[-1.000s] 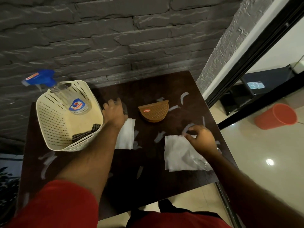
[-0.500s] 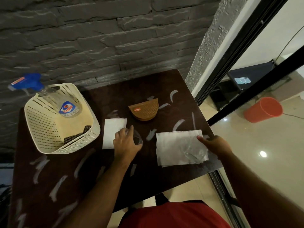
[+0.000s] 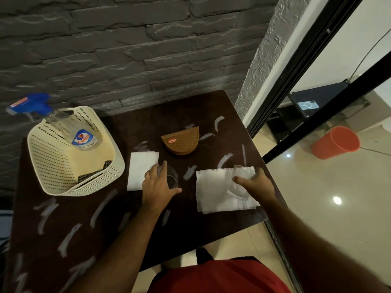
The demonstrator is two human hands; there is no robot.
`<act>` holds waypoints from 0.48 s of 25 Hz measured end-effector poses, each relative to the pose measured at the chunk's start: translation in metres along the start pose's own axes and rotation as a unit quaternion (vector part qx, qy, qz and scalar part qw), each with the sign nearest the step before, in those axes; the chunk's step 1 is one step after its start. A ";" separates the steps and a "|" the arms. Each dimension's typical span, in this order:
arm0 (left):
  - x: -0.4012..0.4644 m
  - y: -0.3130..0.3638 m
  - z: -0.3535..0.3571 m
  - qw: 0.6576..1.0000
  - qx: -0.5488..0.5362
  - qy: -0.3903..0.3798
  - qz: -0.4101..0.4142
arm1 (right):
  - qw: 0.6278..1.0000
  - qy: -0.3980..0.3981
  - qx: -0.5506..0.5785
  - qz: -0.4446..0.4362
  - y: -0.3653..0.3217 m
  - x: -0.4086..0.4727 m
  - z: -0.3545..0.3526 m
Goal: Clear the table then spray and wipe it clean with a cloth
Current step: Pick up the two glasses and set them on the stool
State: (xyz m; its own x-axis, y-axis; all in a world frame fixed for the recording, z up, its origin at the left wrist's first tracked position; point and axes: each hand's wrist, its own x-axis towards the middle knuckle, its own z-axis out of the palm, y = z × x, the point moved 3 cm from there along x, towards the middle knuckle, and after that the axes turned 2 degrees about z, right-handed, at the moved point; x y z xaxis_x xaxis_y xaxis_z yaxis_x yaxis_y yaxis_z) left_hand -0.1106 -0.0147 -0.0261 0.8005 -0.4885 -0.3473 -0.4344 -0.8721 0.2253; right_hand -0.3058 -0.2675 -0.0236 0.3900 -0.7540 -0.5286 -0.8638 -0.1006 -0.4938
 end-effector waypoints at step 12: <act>-0.018 -0.019 0.021 0.922 -0.364 0.055 -0.122 | 0.981 -0.033 0.054 -0.186 -0.023 -0.015 0.043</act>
State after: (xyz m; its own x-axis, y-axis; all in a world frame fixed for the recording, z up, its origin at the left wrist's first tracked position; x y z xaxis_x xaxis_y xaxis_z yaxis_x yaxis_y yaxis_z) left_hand -0.1254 0.0097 -0.0428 0.8918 -0.2395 -0.3839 0.1245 -0.6858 0.7171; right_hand -0.2778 -0.2264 -0.0337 0.6943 -0.6348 -0.3392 -0.6205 -0.2891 -0.7290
